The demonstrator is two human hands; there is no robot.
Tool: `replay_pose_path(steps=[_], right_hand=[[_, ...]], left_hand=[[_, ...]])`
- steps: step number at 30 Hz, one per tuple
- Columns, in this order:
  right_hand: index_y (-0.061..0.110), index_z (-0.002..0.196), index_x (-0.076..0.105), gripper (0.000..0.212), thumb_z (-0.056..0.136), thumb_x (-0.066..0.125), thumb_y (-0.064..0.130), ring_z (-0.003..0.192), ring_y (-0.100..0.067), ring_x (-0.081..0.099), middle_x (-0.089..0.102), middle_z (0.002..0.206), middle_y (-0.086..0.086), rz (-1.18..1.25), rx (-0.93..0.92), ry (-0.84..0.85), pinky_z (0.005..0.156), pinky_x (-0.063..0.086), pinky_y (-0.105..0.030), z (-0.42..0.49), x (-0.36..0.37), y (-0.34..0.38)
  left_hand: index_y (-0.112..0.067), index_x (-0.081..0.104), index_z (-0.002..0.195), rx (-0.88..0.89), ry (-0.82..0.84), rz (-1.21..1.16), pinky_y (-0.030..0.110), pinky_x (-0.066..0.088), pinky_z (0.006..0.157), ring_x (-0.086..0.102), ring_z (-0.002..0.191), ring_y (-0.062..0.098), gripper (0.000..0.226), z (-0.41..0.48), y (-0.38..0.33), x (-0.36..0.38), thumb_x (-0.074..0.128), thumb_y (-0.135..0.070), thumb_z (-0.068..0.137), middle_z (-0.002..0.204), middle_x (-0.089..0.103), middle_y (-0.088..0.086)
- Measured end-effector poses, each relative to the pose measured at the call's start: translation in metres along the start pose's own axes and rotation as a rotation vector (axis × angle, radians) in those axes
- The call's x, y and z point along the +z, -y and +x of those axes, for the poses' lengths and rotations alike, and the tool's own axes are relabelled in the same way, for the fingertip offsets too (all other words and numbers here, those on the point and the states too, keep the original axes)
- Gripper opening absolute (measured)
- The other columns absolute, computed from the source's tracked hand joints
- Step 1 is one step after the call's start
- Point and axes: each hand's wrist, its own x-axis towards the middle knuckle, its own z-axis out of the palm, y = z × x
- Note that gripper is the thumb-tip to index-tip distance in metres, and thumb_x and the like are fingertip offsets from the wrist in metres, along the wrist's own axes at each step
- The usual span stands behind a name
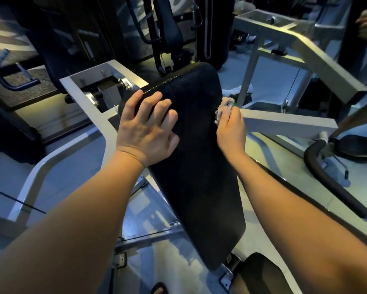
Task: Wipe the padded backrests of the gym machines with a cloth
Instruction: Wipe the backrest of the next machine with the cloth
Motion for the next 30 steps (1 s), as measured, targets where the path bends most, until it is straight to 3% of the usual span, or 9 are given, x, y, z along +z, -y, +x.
replay_pose_path(steps=[3,7,9,11,15,17,24,28,30], right_hand=[[0.013,0.113,0.052,0.031,0.11,0.028,0.031,0.09,-0.03,0.063,0.065,0.104,-0.011,-0.048,0.005,-0.091,0.065,0.036,-0.037,0.023,0.0,0.051],[0.012,0.122,0.057,0.032,0.107,0.038,0.034,0.091,-0.034,0.066,0.07,0.107,-0.008,-0.102,-0.336,-0.154,0.061,0.038,-0.035,0.033,0.01,0.127],[0.015,0.127,0.055,0.032,0.105,0.04,0.033,0.091,-0.035,0.067,0.07,0.109,-0.007,-0.133,-0.393,-0.175,0.06,0.041,-0.035,0.031,0.007,0.124],[0.02,0.131,0.052,0.031,0.107,0.037,0.031,0.09,-0.036,0.066,0.071,0.107,-0.009,-0.181,-0.296,-0.166,0.06,0.036,-0.034,0.032,0.001,0.094],[0.014,0.115,0.056,0.035,0.109,0.027,0.033,0.099,-0.037,0.061,0.069,0.107,-0.014,-0.154,0.141,-0.098,0.066,0.032,-0.038,0.039,-0.013,0.06],[0.01,0.112,0.055,0.036,0.109,0.028,0.034,0.1,-0.035,0.062,0.07,0.11,-0.014,-0.1,0.191,-0.091,0.067,0.032,-0.038,0.04,-0.009,0.074],[0.009,0.118,0.053,0.033,0.106,0.04,0.036,0.086,-0.041,0.066,0.071,0.1,-0.013,-0.322,-0.447,-0.069,0.06,0.04,-0.04,0.022,-0.016,0.09],[0.017,0.113,0.055,0.029,0.105,0.034,0.035,0.093,-0.034,0.063,0.069,0.104,-0.006,-0.258,-0.128,-0.013,0.069,0.047,-0.041,0.065,-0.034,0.087],[0.022,0.111,0.061,0.031,0.104,0.034,0.035,0.095,-0.028,0.063,0.07,0.106,-0.001,-0.208,-0.106,0.005,0.074,0.048,-0.038,0.075,-0.029,0.098]], left_hand=[[-0.011,0.061,0.105,-0.004,0.018,0.002,0.054,0.031,0.115,0.051,0.127,0.033,0.037,-0.001,-0.001,-0.001,0.039,-0.036,0.089,0.124,0.063,0.008],[-0.011,0.06,0.106,-0.005,0.036,-0.001,0.054,0.03,0.116,0.049,0.129,0.033,0.039,0.0,0.0,-0.002,0.036,-0.037,0.09,0.125,0.061,0.008],[-0.011,0.061,0.106,-0.004,0.021,-0.009,0.054,0.03,0.116,0.051,0.128,0.033,0.039,0.001,0.0,-0.001,0.036,-0.037,0.089,0.124,0.062,0.008],[-0.011,0.062,0.104,-0.003,-0.013,-0.011,0.053,0.031,0.116,0.052,0.127,0.034,0.036,0.0,0.001,0.0,0.039,-0.035,0.089,0.122,0.064,0.008],[-0.011,0.062,0.103,0.01,-0.043,-0.016,0.053,0.031,0.115,0.053,0.126,0.033,0.035,-0.001,0.001,0.002,0.041,-0.034,0.088,0.121,0.065,0.008],[-0.011,0.062,0.104,0.012,-0.036,-0.02,0.053,0.031,0.115,0.052,0.126,0.033,0.035,-0.001,0.001,0.002,0.041,-0.035,0.088,0.121,0.064,0.008],[-0.011,0.063,0.103,-0.012,-0.033,-0.029,0.053,0.032,0.116,0.053,0.126,0.033,0.033,0.0,-0.001,-0.001,0.044,-0.034,0.088,0.121,0.064,0.008],[-0.011,0.063,0.103,-0.014,-0.02,-0.024,0.053,0.031,0.116,0.053,0.126,0.033,0.033,0.0,0.0,-0.002,0.045,-0.035,0.088,0.121,0.065,0.008],[-0.012,0.063,0.104,-0.006,-0.014,-0.026,0.053,0.03,0.116,0.053,0.127,0.033,0.034,-0.001,0.001,-0.002,0.045,-0.035,0.088,0.122,0.065,0.009]])
